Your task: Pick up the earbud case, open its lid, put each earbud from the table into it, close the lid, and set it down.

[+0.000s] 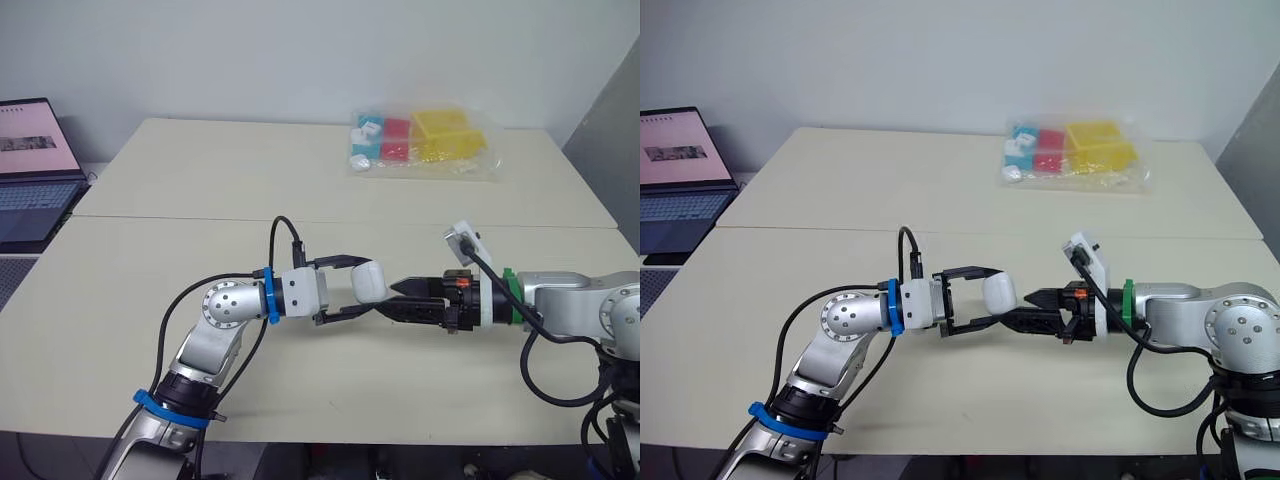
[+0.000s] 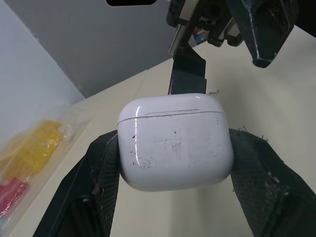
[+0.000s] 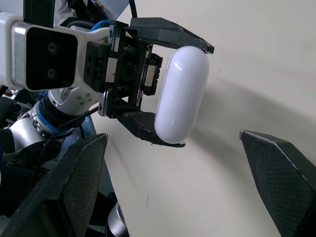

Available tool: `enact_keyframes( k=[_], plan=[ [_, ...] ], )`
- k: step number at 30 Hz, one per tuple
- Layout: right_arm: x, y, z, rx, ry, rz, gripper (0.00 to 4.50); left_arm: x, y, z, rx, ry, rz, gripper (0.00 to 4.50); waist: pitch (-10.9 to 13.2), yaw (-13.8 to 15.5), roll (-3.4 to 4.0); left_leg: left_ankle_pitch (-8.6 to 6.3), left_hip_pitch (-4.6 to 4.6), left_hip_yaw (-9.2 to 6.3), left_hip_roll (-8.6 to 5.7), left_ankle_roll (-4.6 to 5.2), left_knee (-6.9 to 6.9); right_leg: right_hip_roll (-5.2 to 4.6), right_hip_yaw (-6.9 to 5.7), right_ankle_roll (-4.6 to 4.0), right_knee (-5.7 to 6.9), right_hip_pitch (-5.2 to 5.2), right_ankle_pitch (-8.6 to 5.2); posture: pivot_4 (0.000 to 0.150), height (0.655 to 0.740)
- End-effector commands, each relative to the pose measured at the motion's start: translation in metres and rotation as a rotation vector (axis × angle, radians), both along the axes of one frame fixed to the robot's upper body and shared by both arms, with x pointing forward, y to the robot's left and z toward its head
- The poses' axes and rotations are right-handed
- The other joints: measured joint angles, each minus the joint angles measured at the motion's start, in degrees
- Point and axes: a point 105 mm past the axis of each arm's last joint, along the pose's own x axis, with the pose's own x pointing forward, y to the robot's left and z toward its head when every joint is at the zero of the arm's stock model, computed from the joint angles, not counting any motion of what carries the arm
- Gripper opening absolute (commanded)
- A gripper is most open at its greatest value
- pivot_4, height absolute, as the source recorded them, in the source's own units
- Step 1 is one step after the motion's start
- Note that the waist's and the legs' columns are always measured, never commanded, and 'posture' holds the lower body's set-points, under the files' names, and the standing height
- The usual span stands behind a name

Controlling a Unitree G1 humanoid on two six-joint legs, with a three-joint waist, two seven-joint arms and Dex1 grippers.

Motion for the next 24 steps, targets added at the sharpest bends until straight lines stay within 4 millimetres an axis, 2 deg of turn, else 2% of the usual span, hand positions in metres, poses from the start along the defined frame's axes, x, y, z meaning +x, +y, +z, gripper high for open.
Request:
enact_keyframes(
  k=[1, 10, 14, 21, 22, 24],
  plan=[
    [0.007, 0.008, 0.006, 0.057, 0.006, -0.015, 4.5, -0.003, 0.0, 0.011, -0.011, -0.069, -0.011, 2.8, 0.0, -0.06, 0.0, 0.0, 0.0, -0.01, 0.01, 0.0, 0.0, 0.01, 0.0, 0.0, 0.0, 0.0, 0.0, 0.15, 0.7345],
    [0.01, 0.014, 0.004, 0.072, 0.039, -0.009, 4.5, -0.006, -0.001, 0.008, -0.015, -0.062, -0.014, 2.8, 0.0, -0.34, 0.0, 0.0, -0.03, -0.01, 0.05, 0.0, -0.02, 0.01, 0.0, 0.0, -0.04, -0.01, 0.0, 0.15, 0.7345],
    [0.01, 0.016, 0.004, 0.072, 0.042, -0.005, 3.56, -0.005, -0.001, 0.009, -0.014, -0.07, -0.008, 2.8, 0.0, -0.35, 0.0, 0.0, -0.03, -0.03, 0.07, 0.0, -0.02, 0.01, -0.03, 0.0, -0.04, -0.01, 0.0, 0.15, 0.7345],
    [0.011, 0.02, 0.003, 0.074, 0.052, 0.0, 0.89, -0.006, -0.003, 0.01, -0.014, -0.082, -0.015, 2.8, 0.0, -0.35, 0.0, 0.0, -0.04, -0.03, 0.08, 0.01, -0.04, 0.01, -0.03, 0.0, -0.07, -0.02, 0.0, 0.15, 0.7345],
    [0.011, 0.02, 0.003, 0.075, 0.056, -0.003, 0.74, -0.006, -0.004, 0.01, -0.014, -0.086, -0.013, 2.8, 0.0, -0.35, 0.0, 0.0, -0.04, -0.02, 0.09, 0.01, -0.04, 0.01, -0.03, 0.0, -0.08, -0.02, 0.0, 0.15, 0.7345],
    [0.012, 0.02, 0.003, 0.072, 0.058, -0.003, 0.75, -0.004, -0.005, 0.009, -0.008, -0.102, -0.003, 2.8, 0.0, -0.35, 0.0, 0.0, -0.05, -0.02, 0.1, 0.01, -0.05, 0.01, -0.02, 0.0, -0.09, -0.02, 0.0, 0.15, 0.7345]
  ],
)
